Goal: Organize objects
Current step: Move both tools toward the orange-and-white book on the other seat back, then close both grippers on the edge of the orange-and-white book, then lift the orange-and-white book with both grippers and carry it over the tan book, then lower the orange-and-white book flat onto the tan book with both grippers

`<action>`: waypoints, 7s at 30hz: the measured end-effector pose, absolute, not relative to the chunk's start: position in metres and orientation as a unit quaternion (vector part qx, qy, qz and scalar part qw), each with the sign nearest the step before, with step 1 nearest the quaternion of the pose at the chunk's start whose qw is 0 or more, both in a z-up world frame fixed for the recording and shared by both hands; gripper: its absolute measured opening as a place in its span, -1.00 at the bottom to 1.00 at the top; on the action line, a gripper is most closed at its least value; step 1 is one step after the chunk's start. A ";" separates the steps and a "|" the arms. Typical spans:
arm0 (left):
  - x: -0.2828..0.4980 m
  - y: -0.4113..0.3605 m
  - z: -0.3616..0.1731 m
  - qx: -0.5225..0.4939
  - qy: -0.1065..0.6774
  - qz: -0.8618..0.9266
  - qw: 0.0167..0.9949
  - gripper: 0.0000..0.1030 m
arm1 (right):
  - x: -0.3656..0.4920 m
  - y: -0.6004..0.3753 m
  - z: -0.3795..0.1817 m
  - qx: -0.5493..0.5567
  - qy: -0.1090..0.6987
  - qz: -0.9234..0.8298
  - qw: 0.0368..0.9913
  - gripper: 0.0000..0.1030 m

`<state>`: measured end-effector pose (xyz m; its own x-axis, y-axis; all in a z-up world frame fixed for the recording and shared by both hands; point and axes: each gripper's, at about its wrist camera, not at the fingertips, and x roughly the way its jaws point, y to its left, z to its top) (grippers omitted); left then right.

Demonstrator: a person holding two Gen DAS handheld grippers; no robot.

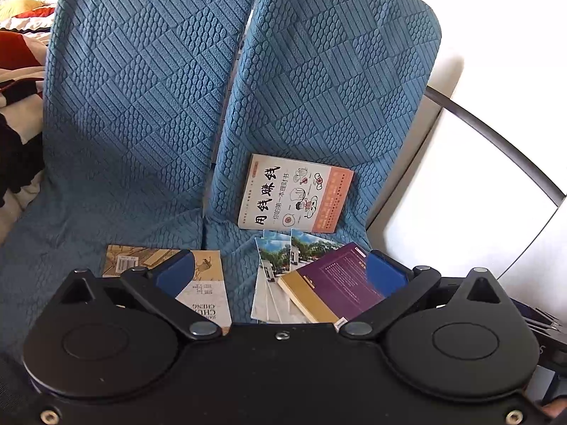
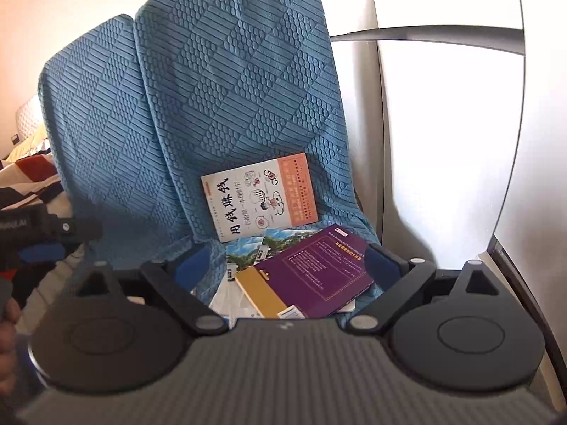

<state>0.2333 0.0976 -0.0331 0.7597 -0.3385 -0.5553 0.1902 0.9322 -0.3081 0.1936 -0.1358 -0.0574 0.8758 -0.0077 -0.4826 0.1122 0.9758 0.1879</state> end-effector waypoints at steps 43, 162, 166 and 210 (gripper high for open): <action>0.501 0.038 -0.185 -0.095 0.358 -0.166 0.914 0.39 | 0.510 -0.214 -0.196 0.152 0.260 0.028 0.953 0.85; 0.380 0.268 -0.224 -0.139 0.447 -0.155 0.870 -0.41 | 0.245 -0.040 -0.187 0.218 0.458 0.096 0.857 -0.44; 0.380 0.272 -0.231 -0.138 0.449 -0.149 0.870 -0.40 | 0.244 -0.035 -0.196 0.208 0.472 0.105 0.850 -0.45; 0.248 0.229 -0.241 -0.188 0.462 -0.104 0.860 -0.28 | 0.298 -0.055 -0.208 0.107 0.434 0.153 0.881 0.09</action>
